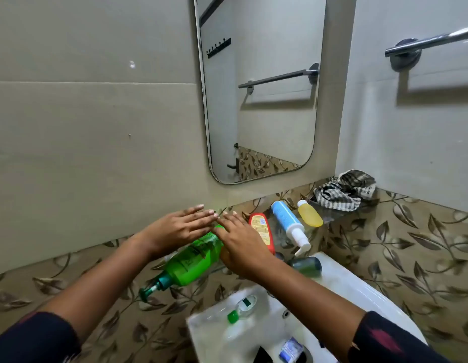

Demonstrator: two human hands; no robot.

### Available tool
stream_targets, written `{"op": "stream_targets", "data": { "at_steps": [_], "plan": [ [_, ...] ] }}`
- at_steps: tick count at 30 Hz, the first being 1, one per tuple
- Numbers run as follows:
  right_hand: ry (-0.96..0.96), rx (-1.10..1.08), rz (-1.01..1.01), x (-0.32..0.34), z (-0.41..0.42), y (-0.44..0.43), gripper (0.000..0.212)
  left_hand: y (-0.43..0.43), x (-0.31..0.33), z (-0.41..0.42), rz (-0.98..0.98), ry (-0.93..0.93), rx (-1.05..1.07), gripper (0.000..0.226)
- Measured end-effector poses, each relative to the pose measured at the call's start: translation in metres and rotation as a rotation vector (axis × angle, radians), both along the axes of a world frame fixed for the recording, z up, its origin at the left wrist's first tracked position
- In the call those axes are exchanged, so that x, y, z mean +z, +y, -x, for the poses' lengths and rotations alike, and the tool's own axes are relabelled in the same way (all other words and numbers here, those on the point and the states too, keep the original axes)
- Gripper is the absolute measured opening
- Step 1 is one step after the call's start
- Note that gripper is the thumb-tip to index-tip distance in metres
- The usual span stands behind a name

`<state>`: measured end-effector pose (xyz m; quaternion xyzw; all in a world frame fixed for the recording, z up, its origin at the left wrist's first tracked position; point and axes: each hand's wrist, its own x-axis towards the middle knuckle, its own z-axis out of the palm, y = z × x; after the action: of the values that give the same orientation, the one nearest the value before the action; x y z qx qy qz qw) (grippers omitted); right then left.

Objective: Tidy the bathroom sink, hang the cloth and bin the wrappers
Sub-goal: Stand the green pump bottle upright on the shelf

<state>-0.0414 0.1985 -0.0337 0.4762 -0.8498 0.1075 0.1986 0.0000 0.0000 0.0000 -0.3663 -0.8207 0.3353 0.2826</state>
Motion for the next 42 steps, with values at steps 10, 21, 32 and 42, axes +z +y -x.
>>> {"op": "stream_targets", "data": {
  "at_steps": [10,21,32,42],
  "plan": [
    [0.046,-0.007,-0.094,-0.035,-0.009,-0.006,0.067,-0.021,-0.018,-0.004,0.051,-0.079,0.037,0.044],
    [0.203,-0.055,0.089,-0.054,-0.013,-0.025,0.067,-0.032,-0.037,-0.014,-0.153,-0.116,-0.046,0.043],
    [0.266,-0.018,0.196,-0.058,-0.010,-0.014,0.061,-0.019,-0.052,-0.031,-0.526,-0.115,-0.120,0.051],
    [0.049,0.043,0.495,-0.015,-0.009,-0.005,0.047,0.013,-0.053,-0.034,-1.275,0.022,-0.179,0.039]
  ]
}}
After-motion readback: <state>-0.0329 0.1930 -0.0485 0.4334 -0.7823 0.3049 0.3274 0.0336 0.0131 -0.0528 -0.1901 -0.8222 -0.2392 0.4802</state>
